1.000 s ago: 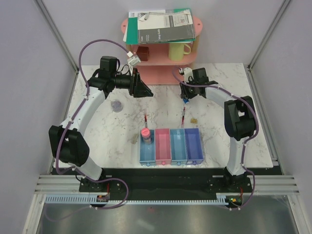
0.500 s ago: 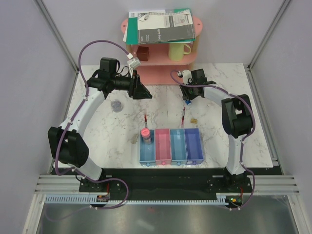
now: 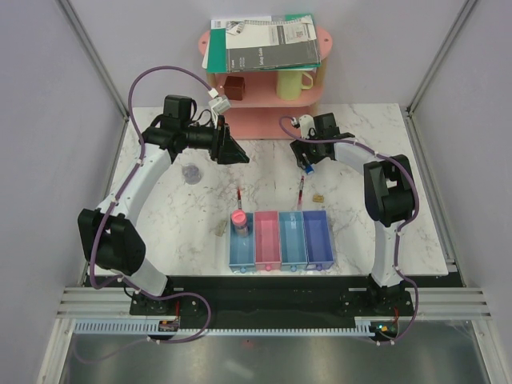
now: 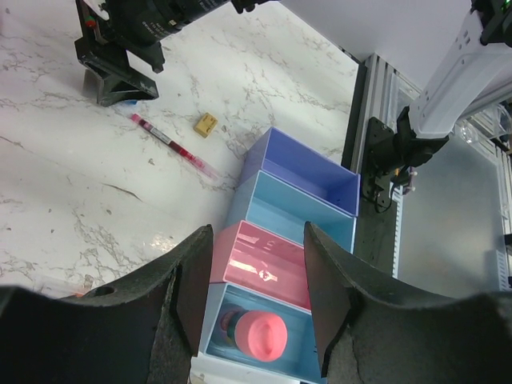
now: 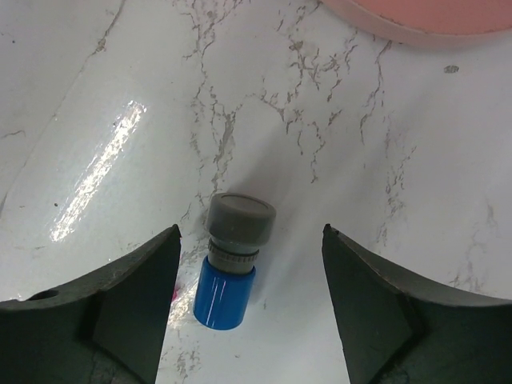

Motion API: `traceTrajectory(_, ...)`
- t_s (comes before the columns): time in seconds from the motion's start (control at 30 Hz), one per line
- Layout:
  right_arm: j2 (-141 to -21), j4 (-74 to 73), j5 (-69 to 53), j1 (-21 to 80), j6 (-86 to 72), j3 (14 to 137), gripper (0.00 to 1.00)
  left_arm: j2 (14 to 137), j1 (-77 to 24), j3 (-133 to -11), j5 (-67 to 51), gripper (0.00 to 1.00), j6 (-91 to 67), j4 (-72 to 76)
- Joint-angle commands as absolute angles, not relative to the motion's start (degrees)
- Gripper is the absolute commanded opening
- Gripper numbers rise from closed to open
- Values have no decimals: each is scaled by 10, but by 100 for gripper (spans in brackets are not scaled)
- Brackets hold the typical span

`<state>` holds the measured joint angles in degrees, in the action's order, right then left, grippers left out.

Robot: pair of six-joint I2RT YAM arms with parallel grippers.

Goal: Sort the stationery into containers
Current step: Place the stationery at the center of the board, then pick up the stationery from the center of the board.

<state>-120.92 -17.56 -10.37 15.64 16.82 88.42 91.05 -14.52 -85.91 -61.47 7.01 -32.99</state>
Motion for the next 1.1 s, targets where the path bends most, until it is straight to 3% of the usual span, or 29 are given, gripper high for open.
traceTrajectory(0.0, -1170, -193, -97, 155, 181, 901, 78, 884, -143, -861, -609, 56, 100, -338)
traceTrajectory(0.27, -1185, -407, -109, 153, 302, 1008, 73, 882, -143, -863, -607, 57, 112, -351)
traceTrajectory(0.5, -1221, -424, -117, 145, 307, 1029, 71, 884, -143, -864, -608, 57, 113, -351)
traceTrajectory(0.77, -1312, -474, -144, 146, 301, 1168, 70, 879, -143, -859, -599, 57, 128, -364)
traceTrajectory(1.07, -1338, -480, -161, 147, 294, 1197, 70, 886, -143, -862, -596, 57, 134, -367)
